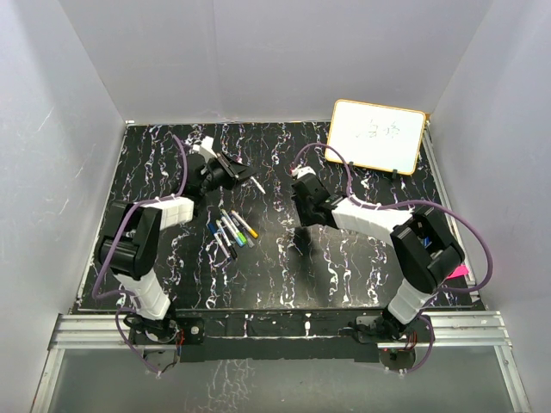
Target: Open the pen caps
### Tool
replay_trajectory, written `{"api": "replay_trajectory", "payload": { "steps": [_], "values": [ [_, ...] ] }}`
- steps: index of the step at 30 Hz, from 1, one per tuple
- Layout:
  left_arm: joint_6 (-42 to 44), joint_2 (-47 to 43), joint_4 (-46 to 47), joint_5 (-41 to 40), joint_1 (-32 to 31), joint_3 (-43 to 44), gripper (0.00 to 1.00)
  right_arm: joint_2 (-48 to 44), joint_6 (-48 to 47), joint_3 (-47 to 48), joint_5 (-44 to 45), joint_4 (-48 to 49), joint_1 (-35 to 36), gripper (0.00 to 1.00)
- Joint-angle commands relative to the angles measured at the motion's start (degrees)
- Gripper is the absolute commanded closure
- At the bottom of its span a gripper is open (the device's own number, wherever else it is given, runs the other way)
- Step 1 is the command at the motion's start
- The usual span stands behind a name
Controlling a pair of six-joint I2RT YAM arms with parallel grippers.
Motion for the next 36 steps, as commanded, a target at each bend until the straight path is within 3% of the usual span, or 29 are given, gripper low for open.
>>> {"api": "replay_trajectory", "payload": {
  "steps": [1, 12, 22, 28, 36],
  "values": [
    [-1.1, 2.4, 2.9, 0.4, -1.2, 0.9, 1.0, -0.3, 0.9, -1.3, -0.5, 3.0, -0.8, 0.87],
    [-2.2, 6.2, 4.8, 0.3, -3.1, 2.3, 1.0, -0.5, 1.2, -3.3, -1.7, 4.3, -1.5, 0.86],
    [-2.1, 6.0, 4.2, 0.1, -4.0, 2.6, 1.0, 0.0, 1.2, -3.2, -2.2, 4.5, -1.7, 0.74],
    [-2.2, 7.2, 4.0, -0.1, -4.3, 3.2, 1.0, -1.1, 1.5, -3.0, -1.5, 4.6, -1.8, 0.74],
    [-2.2, 14.2, -1.9, -1.0, -5.7, 11.2, 1.0, -8.3, 1.9, -2.0, 1.4, 3.3, -2.9, 0.73]
  ]
}}
